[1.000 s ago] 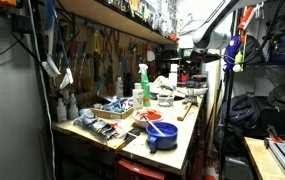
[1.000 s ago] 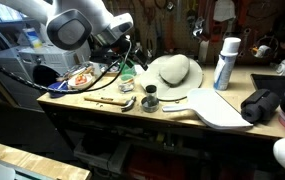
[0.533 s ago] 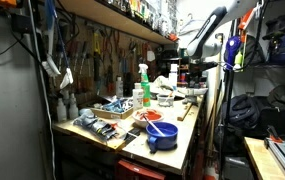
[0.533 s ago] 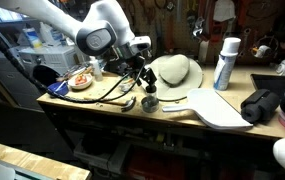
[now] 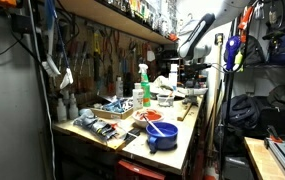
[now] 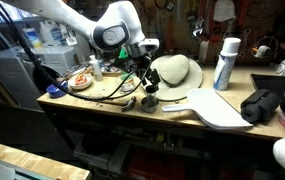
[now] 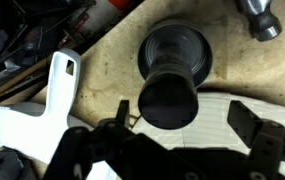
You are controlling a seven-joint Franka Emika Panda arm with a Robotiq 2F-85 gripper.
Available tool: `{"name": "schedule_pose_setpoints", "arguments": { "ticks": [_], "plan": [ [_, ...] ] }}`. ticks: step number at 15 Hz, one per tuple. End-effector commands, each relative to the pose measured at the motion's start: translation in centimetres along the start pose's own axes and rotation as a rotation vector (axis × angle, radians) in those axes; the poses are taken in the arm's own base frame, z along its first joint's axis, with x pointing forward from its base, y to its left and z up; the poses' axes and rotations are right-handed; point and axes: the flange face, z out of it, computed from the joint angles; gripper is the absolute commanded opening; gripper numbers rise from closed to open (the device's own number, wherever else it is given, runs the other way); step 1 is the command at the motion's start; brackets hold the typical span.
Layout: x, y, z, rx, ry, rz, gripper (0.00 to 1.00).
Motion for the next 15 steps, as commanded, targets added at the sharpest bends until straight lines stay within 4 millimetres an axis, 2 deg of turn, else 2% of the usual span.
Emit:
{"name": "schedule_pose_setpoints", "arguments": {
  "ticks": [1, 4, 5, 6, 11, 12, 15],
  "plan": [
    [0.8, 0.6, 1.8, 0.002, -0.092, 0.022, 1.00],
    [1.6, 1.1, 2.7, 0.054, -0.101, 0.074, 1.00],
    [1.7, 1.3, 3.0, 0.054, -0.119, 0.089, 0.91],
    [1.8, 1.4, 3.2, 0.063, -0.128, 0.090, 0.74],
    [2.1, 2.3, 3.2, 0.022, -0.199, 0.076, 0.35],
    [2.1, 2.4, 3.0, 0.012, -0.207, 0.070, 0.29],
    [2.0, 1.8, 1.5, 0.037, -0.205, 0.049, 0.29]
  ]
}}
